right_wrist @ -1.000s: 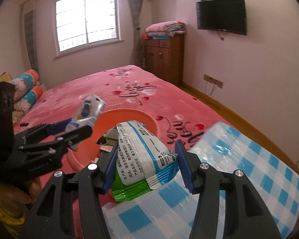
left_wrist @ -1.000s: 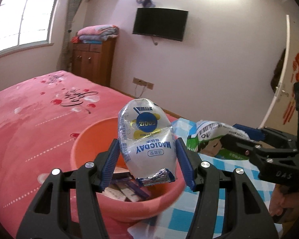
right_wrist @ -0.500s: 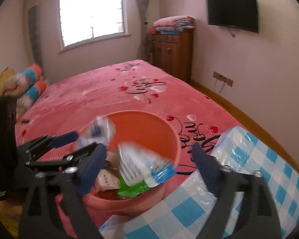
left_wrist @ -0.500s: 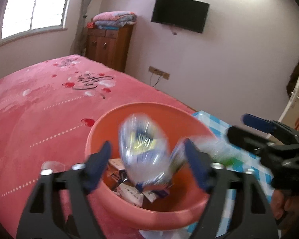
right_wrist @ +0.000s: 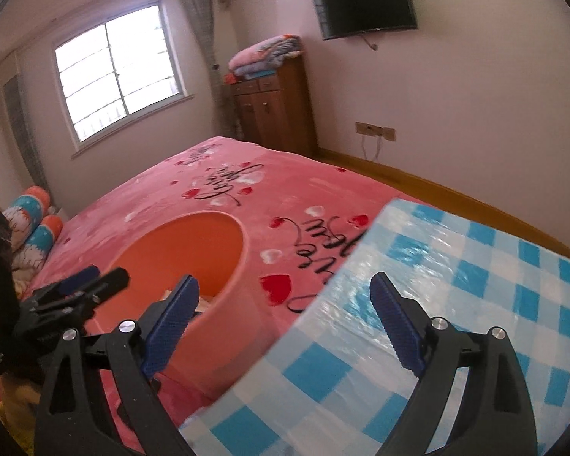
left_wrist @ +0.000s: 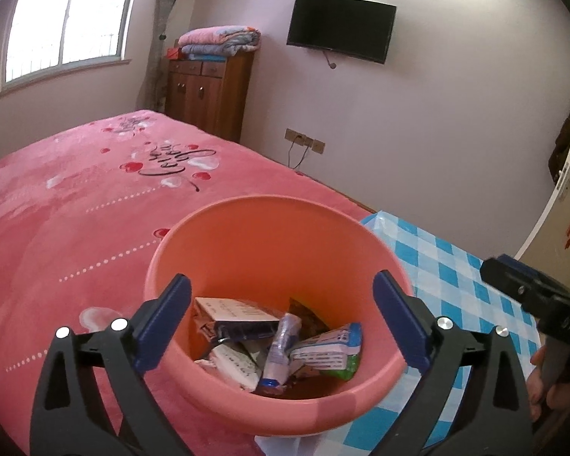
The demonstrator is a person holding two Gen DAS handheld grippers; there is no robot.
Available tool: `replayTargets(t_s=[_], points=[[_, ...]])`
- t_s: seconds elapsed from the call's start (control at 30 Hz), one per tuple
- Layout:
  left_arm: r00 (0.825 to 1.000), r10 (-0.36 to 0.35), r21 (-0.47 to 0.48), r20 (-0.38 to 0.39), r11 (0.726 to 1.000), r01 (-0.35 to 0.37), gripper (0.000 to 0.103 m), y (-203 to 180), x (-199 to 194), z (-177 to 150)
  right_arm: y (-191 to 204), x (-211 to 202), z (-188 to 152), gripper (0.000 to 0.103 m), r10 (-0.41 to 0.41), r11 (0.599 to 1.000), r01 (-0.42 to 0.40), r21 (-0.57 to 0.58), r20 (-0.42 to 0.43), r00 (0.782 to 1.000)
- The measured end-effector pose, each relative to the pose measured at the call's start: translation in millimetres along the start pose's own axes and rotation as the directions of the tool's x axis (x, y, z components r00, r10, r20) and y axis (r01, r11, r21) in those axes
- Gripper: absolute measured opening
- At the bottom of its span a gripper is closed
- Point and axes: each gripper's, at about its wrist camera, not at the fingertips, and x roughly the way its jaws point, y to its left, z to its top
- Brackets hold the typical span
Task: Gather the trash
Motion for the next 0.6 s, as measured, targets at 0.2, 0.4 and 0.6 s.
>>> replayTargets(t_s=[0.2,0.4,0.6], points=[[1.000,0.003,0.062,0.020,0.998,-0.004,0.098,-29,-6,0,-21,-19,-14,0.090,-0.062,0.998,0.062,0.030,0.013,0.998],[1.000,-0.014,0.120,0.028,0.993,0.011,0.099,-59,-11,-4,-36,-42,-23,0.090,-0.108,0.993,0.106,0.047,0.035,0.994],[0.998,-0.046,0.170,0.032,0.985,0.040,0.099,-89,-15,-10,-54,-64,-32,0.090,-0.156,0.986,0.151,0.070,0.057,0.986]])
